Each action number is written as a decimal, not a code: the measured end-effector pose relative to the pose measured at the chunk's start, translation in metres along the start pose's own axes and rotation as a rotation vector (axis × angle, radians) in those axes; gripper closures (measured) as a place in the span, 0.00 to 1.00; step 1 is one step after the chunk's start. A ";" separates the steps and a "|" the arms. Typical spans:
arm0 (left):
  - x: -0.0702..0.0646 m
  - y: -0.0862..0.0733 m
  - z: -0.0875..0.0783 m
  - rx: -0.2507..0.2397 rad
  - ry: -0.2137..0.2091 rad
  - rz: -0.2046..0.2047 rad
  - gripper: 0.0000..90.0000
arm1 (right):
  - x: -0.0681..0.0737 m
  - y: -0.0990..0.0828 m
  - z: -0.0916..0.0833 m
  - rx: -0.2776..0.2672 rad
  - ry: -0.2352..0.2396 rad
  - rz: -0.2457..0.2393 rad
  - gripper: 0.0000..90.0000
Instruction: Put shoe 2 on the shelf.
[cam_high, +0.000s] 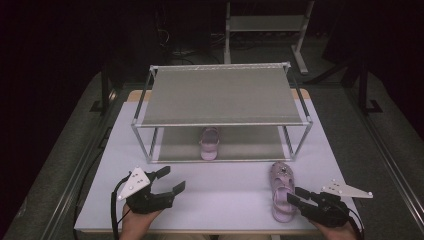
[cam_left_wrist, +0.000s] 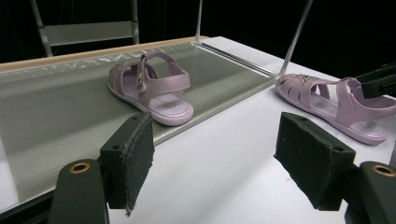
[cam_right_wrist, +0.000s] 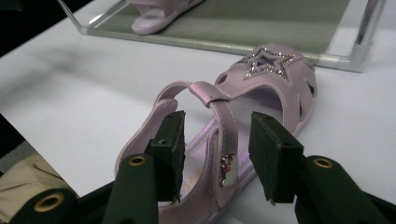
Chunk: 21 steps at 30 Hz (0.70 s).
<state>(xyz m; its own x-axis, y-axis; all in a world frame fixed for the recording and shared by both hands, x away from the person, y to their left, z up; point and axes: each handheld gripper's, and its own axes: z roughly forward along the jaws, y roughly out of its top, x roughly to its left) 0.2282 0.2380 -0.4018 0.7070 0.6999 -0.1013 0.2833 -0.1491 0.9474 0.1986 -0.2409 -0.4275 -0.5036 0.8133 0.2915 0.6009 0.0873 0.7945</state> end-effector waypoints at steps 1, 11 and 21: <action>0.000 0.000 0.000 -0.001 0.000 -0.001 0.31 | 0.000 0.000 0.001 0.007 -0.005 -0.005 0.63; 0.000 0.000 0.000 0.000 -0.003 0.001 0.31 | 0.000 0.000 0.001 0.046 -0.040 0.007 0.76; 0.001 0.000 0.000 -0.004 -0.006 -0.006 0.31 | 0.004 0.002 -0.001 0.057 -0.105 0.036 0.86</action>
<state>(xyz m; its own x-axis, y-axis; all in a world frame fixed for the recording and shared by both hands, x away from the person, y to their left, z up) 0.2288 0.2391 -0.4020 0.7090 0.6967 -0.1091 0.2853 -0.1419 0.9479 0.1972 -0.2383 -0.4237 -0.4154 0.8719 0.2592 0.6529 0.0874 0.7523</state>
